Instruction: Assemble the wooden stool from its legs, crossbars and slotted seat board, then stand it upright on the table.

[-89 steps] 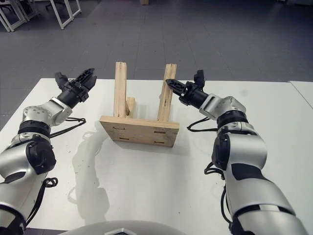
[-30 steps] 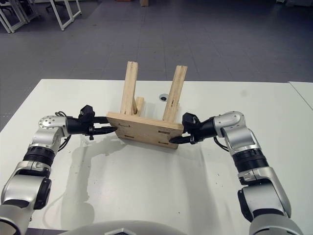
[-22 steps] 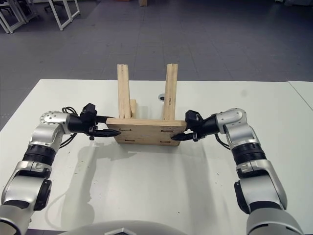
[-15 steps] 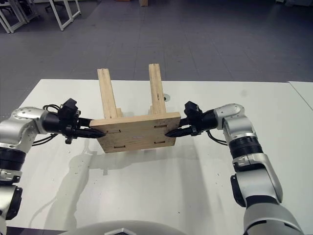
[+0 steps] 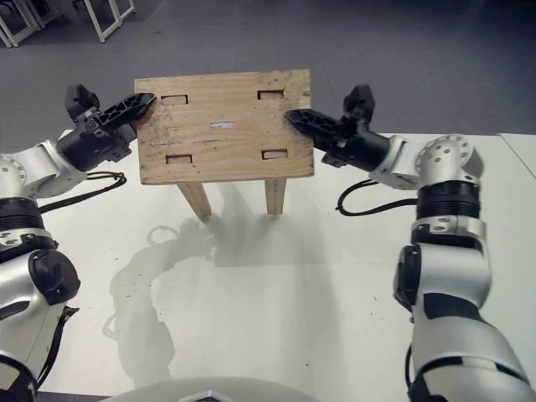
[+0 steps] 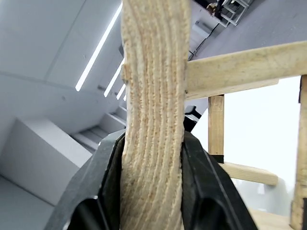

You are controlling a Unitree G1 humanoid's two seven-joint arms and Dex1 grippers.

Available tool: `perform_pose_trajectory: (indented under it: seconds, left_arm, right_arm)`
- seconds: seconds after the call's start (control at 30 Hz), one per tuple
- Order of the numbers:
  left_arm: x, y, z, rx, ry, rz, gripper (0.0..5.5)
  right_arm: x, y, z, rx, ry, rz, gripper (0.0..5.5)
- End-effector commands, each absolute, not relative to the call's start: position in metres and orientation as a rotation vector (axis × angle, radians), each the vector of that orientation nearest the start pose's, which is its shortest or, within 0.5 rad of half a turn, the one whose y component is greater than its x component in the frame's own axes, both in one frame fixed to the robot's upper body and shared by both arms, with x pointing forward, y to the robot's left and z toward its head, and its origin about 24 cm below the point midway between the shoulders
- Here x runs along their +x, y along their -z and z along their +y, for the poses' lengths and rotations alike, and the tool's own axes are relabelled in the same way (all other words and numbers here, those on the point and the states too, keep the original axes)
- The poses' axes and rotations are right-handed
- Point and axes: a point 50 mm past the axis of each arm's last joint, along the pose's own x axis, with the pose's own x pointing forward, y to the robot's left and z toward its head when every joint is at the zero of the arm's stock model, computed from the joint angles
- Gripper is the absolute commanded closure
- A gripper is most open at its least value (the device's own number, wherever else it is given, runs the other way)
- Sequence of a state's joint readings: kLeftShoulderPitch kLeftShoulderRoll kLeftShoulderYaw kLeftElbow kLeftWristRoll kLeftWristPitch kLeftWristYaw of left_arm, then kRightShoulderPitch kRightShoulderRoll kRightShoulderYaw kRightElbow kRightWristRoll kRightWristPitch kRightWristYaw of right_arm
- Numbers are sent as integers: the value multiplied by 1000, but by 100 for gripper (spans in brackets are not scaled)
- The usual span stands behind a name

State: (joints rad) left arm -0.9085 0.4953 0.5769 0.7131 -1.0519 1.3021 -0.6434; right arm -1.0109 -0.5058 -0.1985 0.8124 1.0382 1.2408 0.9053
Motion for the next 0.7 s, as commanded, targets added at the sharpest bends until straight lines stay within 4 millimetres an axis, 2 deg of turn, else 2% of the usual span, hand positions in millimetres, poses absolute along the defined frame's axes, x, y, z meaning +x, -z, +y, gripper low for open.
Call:
perform_pose_trajectory:
  seconds: [0.03, 0.17, 0.23, 0.27, 0.33, 0.43, 0.6, 0.7]
  left_arm:
    - [399, -173, 200, -1717, 354, 277, 393]
    - [411, -164, 200, -1785, 62, 318, 393]
    - [413, -161, 202, -1784, -17, 324, 371]
    - [414, -163, 203, -1782, -30, 312, 360]
    - [417, -172, 203, -1787, -30, 280, 325]
    - [420, -191, 204, -1773, 42, 216, 271]
    - [416, -191, 218, -1695, 50, 207, 269]
    - [409, -181, 228, -1621, 29, 248, 269]
  right_arm:
    - [410, -174, -113, 1330, -426, 511, 421]
    - [417, -163, -114, 1352, -213, 517, 421]
    - [416, -166, -107, 1346, -262, 515, 421]
    - [415, -168, -103, 1337, -309, 519, 383]
    - [413, -173, -92, 1332, -431, 503, 343]
    - [412, -188, -89, 1328, -598, 406, 279]
    - [412, -195, -101, 1278, -662, 347, 191]
    - [411, -191, -122, 1224, -640, 351, 191]
